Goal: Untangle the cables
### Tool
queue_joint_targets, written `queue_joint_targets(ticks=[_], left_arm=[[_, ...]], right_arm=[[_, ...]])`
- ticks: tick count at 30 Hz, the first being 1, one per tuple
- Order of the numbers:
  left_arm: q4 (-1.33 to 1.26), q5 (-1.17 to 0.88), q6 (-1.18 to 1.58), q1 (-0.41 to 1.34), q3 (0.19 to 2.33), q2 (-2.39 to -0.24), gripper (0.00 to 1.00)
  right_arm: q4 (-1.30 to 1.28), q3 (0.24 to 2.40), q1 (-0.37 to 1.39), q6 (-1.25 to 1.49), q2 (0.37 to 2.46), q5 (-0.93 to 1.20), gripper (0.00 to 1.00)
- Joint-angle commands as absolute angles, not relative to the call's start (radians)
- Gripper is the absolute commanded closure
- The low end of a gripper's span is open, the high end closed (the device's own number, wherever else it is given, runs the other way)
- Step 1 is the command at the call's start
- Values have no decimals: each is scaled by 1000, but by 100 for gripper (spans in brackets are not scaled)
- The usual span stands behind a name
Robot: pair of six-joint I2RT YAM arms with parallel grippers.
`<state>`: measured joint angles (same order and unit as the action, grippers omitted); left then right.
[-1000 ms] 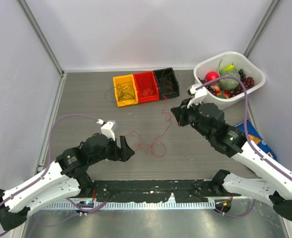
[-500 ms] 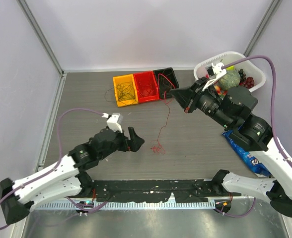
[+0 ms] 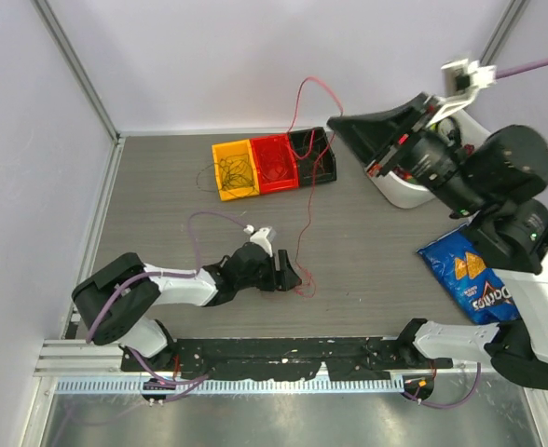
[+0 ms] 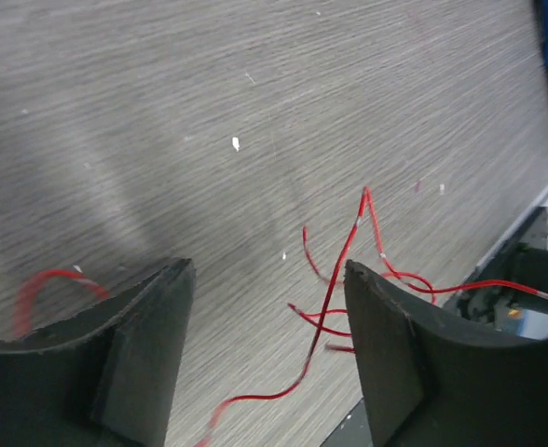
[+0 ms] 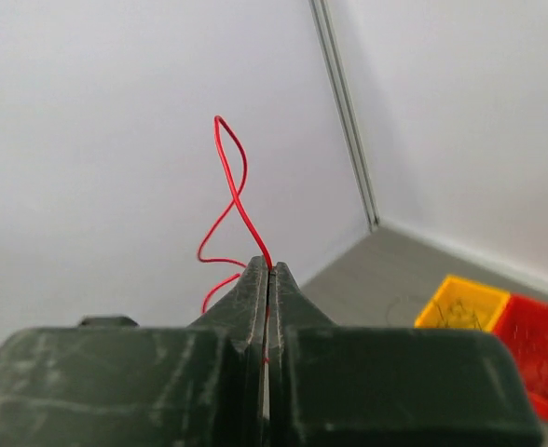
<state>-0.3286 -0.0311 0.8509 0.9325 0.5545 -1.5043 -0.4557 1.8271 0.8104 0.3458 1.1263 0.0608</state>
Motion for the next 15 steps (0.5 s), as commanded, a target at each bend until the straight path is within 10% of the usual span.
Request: queue_joint_targets(ticks=[1,15], left_arm=[[-552,-94,991,930,440,-1545,37],[-99,76,931,930,400,-1128,87]], right_arm=[[-397,2072,813,308,1173,46,99],[-203,2144,815,138,1290,-109,99]])
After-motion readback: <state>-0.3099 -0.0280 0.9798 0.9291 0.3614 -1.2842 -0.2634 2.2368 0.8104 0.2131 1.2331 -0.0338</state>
